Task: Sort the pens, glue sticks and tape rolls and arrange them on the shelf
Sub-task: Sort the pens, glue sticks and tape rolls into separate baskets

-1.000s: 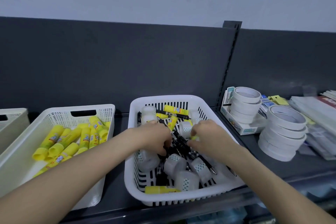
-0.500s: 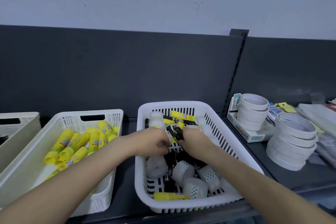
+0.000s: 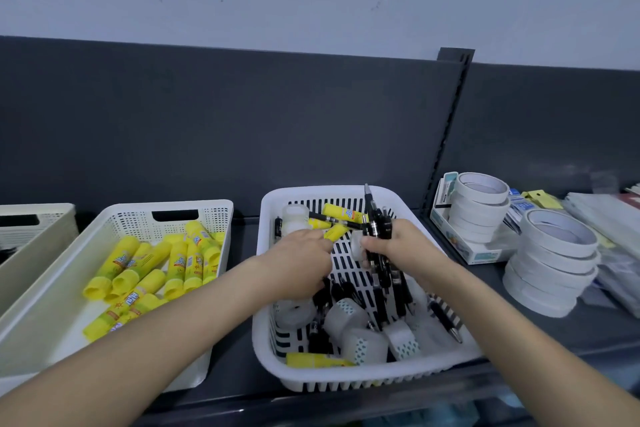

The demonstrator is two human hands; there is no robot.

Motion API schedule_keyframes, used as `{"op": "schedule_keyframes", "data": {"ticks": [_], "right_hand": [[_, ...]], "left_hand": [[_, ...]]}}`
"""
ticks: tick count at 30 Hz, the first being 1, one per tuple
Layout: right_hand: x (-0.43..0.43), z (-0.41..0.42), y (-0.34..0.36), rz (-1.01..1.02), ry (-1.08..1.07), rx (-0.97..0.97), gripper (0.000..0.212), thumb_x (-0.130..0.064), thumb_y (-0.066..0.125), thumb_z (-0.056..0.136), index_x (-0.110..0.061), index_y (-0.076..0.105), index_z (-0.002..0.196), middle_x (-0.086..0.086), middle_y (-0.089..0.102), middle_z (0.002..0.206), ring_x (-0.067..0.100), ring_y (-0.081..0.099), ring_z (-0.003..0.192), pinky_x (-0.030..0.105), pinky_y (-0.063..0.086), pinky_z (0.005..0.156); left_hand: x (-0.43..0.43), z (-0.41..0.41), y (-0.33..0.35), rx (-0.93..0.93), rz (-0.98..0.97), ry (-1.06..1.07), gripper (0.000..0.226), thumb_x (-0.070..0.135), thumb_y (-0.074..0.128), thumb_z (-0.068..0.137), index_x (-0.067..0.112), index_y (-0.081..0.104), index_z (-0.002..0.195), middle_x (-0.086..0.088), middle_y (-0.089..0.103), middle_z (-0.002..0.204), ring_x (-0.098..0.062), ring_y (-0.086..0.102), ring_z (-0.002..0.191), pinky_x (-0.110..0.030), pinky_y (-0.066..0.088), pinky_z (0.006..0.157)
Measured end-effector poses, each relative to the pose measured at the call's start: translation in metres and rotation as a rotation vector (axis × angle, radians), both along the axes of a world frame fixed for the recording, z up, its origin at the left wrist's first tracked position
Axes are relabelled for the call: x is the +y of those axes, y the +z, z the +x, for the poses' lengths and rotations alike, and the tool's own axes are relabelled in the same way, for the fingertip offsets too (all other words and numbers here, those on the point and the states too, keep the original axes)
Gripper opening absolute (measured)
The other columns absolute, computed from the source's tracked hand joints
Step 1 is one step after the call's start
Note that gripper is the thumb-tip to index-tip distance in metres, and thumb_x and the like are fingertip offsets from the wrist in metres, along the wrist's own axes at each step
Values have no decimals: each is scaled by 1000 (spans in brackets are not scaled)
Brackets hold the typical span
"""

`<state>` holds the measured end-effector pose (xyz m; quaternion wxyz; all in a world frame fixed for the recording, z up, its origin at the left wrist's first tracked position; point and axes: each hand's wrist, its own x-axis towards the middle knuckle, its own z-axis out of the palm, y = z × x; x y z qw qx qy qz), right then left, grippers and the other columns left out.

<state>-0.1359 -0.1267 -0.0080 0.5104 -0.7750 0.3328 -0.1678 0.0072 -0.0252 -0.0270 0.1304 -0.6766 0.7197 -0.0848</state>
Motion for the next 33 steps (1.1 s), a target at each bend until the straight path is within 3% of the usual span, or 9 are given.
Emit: {"op": "schedule_keyframes", "data": {"ticks": [2, 6, 10, 13, 16, 22, 25, 27, 33], "right_hand": [[-1, -7, -1, 100, -27, -100, 15, -9, 52, 92, -5, 56, 79, 15, 63, 74, 23, 64, 64, 33, 55, 58], [-4, -13, -4, 153, -106, -190, 11, -10, 49, 94, -5, 58, 89, 17, 68, 80, 23, 70, 66, 34, 58, 63], [-6, -17, -2, 162, -102, -279, 15, -8, 46, 96, 1, 57, 98, 14, 66, 77, 21, 68, 62, 32, 58, 61], [-6, -20, -1, 182, -96, -310, 14, -8, 45, 95, -1, 58, 95, 14, 66, 75, 19, 68, 60, 27, 55, 54], [-8, -20, -3, 179, -121, -304, 12, -9, 47, 95, -6, 59, 92, 12, 69, 75, 20, 70, 63, 37, 58, 70], [-7, -21, 0, 226, -117, -315, 14, -2, 48, 92, -5, 59, 85, 13, 68, 79, 18, 68, 61, 32, 57, 66], [-6, -22, 0, 286, -111, -340, 16, 1, 47, 91, -5, 60, 84, 15, 68, 81, 22, 68, 67, 31, 58, 64], [-8, -23, 1, 296, -122, -359, 16, 1, 47, 92, -3, 62, 86, 16, 69, 84, 21, 69, 69, 34, 58, 69], [-18, -26, 20, 292, -107, -425, 18, -6, 48, 94, 4, 61, 101, 17, 71, 92, 15, 71, 69, 31, 57, 71]], "left_hand": [[-8, -11, -1, -69, 80, 19, 27, 28, 48, 93, 8, 65, 91, -5, 60, 103, -24, 49, 98, -31, 33, 83], [-25, -28, 3, -124, 291, 138, 38, 33, 43, 96, 12, 45, 65, -1, 48, 70, -20, 47, 72, -29, 36, 80], [-28, -36, 0, -153, 367, 203, 17, 15, 46, 92, 8, 59, 101, -1, 43, 76, -21, 43, 74, -24, 26, 48], [-31, -31, -1, 61, 305, 262, 22, 23, 57, 85, 8, 57, 101, -3, 48, 76, -24, 46, 71, -28, 30, 49], [-40, -34, -1, 266, 249, 361, 35, 23, 63, 82, 7, 52, 111, -5, 50, 87, -25, 49, 78, -32, 38, 58], [-61, -47, -3, 430, 313, 551, 35, 12, 66, 81, 1, 55, 112, -8, 58, 85, -22, 54, 79, -30, 45, 60], [-65, -41, -5, 630, 308, 626, 15, 6, 67, 79, 2, 57, 89, -5, 54, 70, -22, 53, 70, -28, 45, 61], [-63, -37, -4, 749, 325, 657, 11, 3, 66, 81, 6, 56, 77, -1, 53, 54, -16, 48, 54, -21, 41, 51], [-41, -6, 31, 1490, -185, 654, 17, -14, 58, 80, 3, 60, 78, -5, 59, 61, -6, 53, 43, -14, 41, 41]]}}
